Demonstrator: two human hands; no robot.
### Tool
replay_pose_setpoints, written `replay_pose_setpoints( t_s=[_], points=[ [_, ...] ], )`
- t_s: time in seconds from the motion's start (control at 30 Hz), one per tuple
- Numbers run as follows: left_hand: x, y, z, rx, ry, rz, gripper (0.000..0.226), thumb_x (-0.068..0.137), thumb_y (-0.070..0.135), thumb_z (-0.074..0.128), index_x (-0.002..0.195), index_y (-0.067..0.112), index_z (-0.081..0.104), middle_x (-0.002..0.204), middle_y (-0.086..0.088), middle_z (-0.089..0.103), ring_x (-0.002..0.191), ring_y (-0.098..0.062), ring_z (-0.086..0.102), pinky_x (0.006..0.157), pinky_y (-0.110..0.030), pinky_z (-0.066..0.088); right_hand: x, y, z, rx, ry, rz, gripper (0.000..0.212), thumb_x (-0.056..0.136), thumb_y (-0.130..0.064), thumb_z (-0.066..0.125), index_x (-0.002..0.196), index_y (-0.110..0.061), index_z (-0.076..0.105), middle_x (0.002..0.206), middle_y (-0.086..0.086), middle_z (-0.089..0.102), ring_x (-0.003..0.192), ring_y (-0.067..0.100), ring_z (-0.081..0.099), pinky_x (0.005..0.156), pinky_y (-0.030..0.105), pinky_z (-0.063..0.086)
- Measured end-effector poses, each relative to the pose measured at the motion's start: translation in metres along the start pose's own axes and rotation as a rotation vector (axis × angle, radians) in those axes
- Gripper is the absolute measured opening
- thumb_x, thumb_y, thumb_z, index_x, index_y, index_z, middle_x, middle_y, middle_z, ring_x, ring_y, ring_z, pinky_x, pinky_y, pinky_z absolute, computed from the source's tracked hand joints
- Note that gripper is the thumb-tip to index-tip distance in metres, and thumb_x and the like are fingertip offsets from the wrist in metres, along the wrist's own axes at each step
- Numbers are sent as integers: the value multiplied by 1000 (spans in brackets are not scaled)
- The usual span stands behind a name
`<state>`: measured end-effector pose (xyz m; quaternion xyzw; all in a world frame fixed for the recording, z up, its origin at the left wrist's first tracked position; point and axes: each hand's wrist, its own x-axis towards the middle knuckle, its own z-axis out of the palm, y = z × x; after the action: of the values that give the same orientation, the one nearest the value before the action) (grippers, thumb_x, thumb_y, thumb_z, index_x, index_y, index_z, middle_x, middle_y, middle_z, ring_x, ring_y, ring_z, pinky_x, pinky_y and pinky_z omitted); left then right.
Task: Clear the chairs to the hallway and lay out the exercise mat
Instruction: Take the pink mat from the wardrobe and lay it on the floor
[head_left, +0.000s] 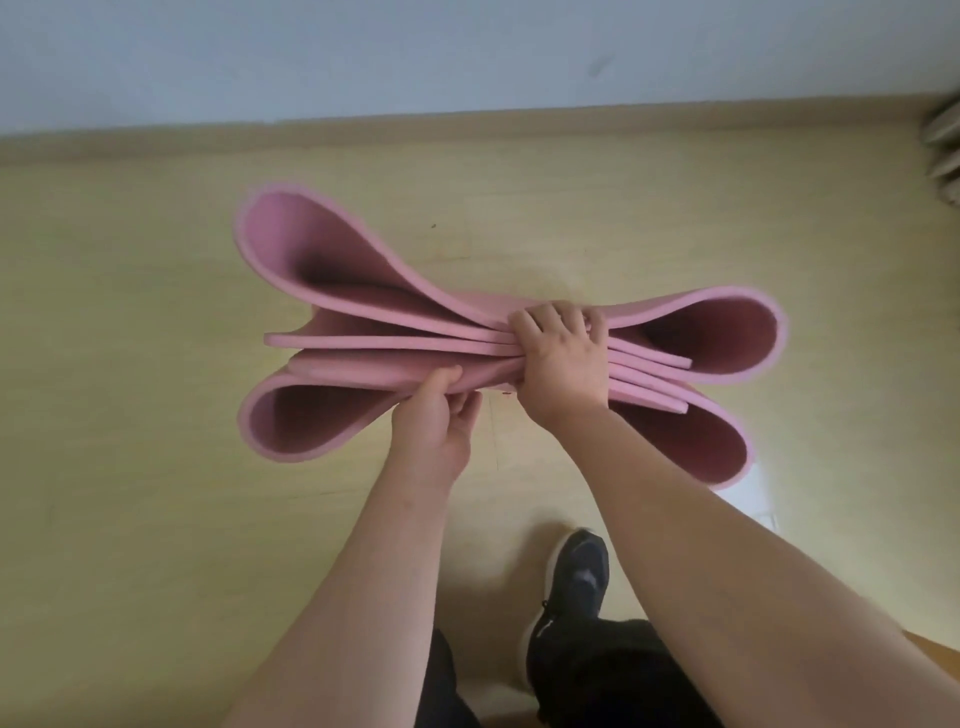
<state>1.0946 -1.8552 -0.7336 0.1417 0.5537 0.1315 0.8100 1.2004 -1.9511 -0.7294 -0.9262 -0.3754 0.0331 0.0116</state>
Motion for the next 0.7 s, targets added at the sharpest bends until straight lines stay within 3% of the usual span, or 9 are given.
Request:
replay_pose_setpoints(
  t_s=[0.1, 0.2, 0.27, 0.33, 0.4, 0.47, 0.53, 0.63, 0.7],
  points=[
    [8, -12, -2, -7, 27, -11, 24, 89, -4, 57, 110, 3, 64, 103, -15, 71, 92, -24, 71, 100, -40, 54, -14, 3, 20, 3, -8, 24, 60, 65, -16, 76, 121, -25, 57, 122, -1, 59, 128, 30, 45, 115, 53, 21],
    [15, -19, -3, -70, 84, -52, 43, 86, -10, 46, 127, -3, 57, 126, -23, 67, 116, -35, 67, 103, -45, 53, -29, 3, 34, 3, -20, 52, 65, 67, -14, 74, 127, -27, 54, 131, 2, 54, 135, 31, 39, 119, 56, 11],
    [17, -19, -2, -75, 86, -65, 45, 85, -11, 45, 129, -3, 56, 124, -24, 67, 112, -36, 68, 100, -47, 55, -28, 2, 36, -13, -21, 68, 71, 68, -17, 76, 133, -29, 48, 146, 6, 44, 143, 32, 30, 121, 57, 8],
    [17, -20, -3, -31, 69, -46, 39, 86, -10, 48, 123, -4, 58, 118, -23, 70, 107, -34, 71, 98, -47, 56, -26, 5, 37, -38, -29, 78, 86, 71, -21, 75, 146, -32, 35, 162, 9, 21, 152, 33, 13, 121, 59, 2],
    [14, -21, -3, 33, 18, -42, 29, 87, -8, 51, 115, -5, 60, 109, -23, 72, 103, -32, 72, 98, -46, 56, -26, 11, 37, -43, -12, 102, 102, 75, -26, 75, 156, -34, 14, 166, 12, 0, 154, 35, 0, 120, 62, -4],
    [13, -24, -6, 51, -17, -27, 20, 89, -6, 51, 107, -5, 60, 96, -22, 71, 93, -31, 72, 99, -46, 56, -33, 17, 38, -12, 15, 127, 112, 76, -30, 77, 159, -36, 1, 165, 13, -9, 153, 37, -5, 119, 65, -3],
    [12, -29, -8, 62, -22, -21, 14, 91, -6, 49, 100, -5, 59, 90, -21, 69, 85, -30, 69, 100, -46, 55, -48, 24, 39, 12, 52, 135, 114, 75, -33, 79, 159, -37, 2, 163, 13, -7, 152, 38, 1, 119, 64, 1],
    [5, -36, -11, 87, -15, -1, 11, 93, -5, 45, 96, -4, 56, 88, -19, 65, 79, -30, 65, 102, -45, 53, -70, 33, 37, 50, 80, 124, 98, 72, -45, 82, 152, -33, 27, 155, 12, 23, 142, 37, 27, 115, 57, 18],
    [2, -40, -12, 102, -4, 3, 11, 94, -5, 42, 92, -3, 53, 86, -19, 60, 76, -31, 62, 103, -47, 51, -76, 39, 36, 106, -4, 82, 79, 78, -53, 76, 144, -31, 39, 144, 5, 41, 132, 30, 41, 109, 47, 28]
  ],
)
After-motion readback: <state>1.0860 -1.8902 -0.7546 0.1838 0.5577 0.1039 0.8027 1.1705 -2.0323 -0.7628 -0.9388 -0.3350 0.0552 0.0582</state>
